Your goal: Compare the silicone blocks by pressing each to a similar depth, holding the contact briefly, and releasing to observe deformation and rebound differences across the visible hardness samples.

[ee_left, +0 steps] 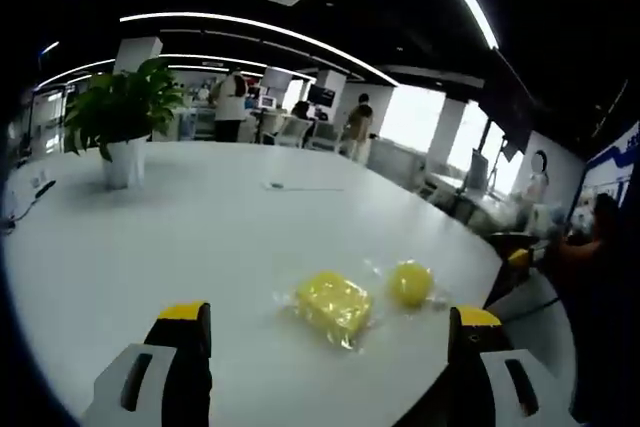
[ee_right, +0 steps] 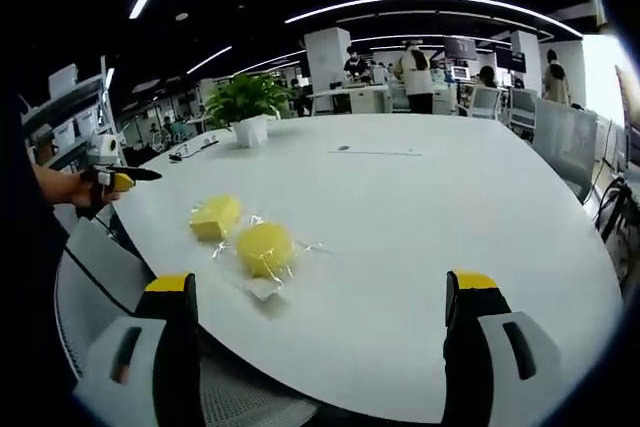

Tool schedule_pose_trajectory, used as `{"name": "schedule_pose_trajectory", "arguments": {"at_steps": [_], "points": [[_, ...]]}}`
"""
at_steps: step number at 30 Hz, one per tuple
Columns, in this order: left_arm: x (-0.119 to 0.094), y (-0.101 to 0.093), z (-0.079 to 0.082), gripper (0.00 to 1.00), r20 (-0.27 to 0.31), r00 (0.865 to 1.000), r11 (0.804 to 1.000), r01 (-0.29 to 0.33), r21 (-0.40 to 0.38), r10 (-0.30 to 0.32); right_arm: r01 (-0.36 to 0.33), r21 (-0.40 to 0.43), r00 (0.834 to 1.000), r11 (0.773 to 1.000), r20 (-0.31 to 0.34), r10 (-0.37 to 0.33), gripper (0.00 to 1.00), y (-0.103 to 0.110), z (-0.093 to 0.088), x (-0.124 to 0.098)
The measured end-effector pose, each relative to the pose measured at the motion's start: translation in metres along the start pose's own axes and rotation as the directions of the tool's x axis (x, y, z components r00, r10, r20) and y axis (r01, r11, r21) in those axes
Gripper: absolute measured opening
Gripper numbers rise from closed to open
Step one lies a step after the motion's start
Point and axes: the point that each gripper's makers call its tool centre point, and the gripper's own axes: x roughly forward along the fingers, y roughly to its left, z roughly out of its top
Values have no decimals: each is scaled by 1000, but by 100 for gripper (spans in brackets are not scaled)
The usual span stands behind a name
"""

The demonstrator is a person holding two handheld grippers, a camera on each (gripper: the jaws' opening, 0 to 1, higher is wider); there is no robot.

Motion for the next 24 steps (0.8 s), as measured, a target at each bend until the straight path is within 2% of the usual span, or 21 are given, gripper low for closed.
{"name": "schedule_pose_trajectory", "arguments": {"at_steps": [13, 24], "points": [[-1, 0, -4, 100, -7, 1000, 1000, -4, -6, 4, 5, 1, 1000, 1000, 8, -5, 97, -6, 5, -3], [-1, 5, -7, 100, -21, 1000, 1000, -7, -14, 7, 5, 12, 1000, 1000, 8, -5, 97, -6, 1, 4]]}}
